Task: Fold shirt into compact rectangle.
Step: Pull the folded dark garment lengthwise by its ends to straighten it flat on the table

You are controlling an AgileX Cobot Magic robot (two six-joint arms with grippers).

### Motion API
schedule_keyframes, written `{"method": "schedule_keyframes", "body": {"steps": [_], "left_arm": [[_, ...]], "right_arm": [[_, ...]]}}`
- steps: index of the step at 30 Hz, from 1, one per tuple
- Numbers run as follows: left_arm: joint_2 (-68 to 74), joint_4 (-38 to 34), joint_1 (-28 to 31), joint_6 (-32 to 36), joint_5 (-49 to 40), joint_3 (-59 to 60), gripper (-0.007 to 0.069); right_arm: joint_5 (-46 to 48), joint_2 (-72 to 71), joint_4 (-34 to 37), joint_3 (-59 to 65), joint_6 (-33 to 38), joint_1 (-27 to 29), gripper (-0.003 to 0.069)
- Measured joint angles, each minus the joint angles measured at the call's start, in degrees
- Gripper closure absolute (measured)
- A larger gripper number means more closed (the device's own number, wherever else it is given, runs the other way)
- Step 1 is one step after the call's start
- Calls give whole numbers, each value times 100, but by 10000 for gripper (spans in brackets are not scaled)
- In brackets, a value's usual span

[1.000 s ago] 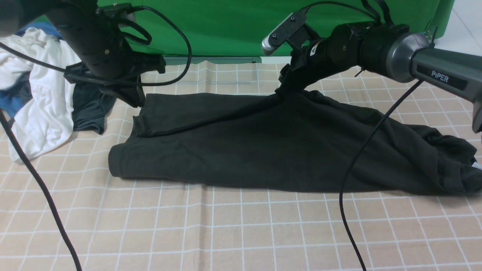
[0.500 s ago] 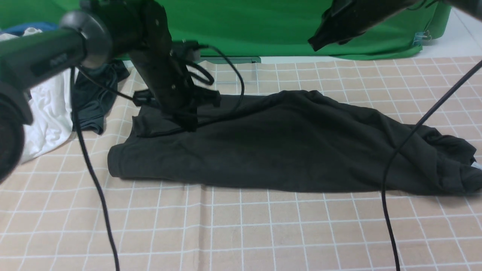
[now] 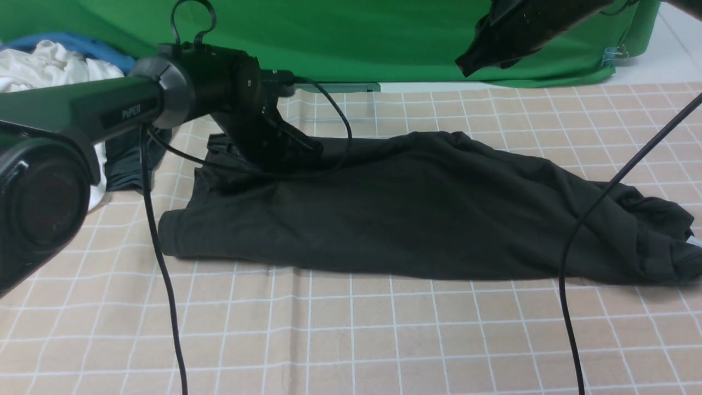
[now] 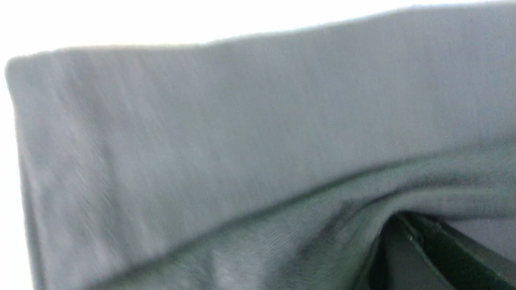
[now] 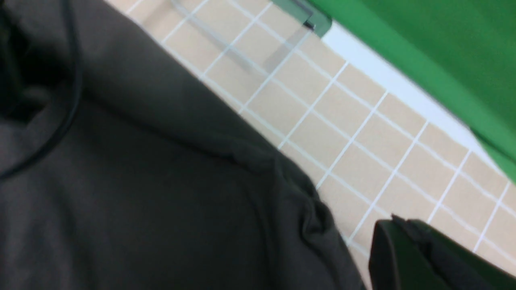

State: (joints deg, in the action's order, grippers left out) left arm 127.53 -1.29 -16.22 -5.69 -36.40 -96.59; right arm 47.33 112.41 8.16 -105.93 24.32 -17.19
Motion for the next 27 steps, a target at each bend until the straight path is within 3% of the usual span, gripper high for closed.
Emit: {"method": "schedule_keyframes", "body": {"steps": [6, 12, 18, 23, 27], "left_arm": [[102, 235, 328, -189, 416, -272, 606], [55, 177, 763, -174, -929, -1166, 606], [-424, -182, 756, 342, -2329, -1274, 606], [-1144, -521, 518, 523, -2225, -420, 606], [-1612, -762, 161, 569, -1704, 998, 606]], "right_arm": [[716, -79, -1, 0, -11, 5, 621], [1458, -356, -21, 0, -129, 20, 621], [1719, -373, -52, 5, -338, 266, 615], [1731, -337, -96, 5, -520, 668, 550], [2040, -26, -135, 5, -669, 1055, 414]]}}
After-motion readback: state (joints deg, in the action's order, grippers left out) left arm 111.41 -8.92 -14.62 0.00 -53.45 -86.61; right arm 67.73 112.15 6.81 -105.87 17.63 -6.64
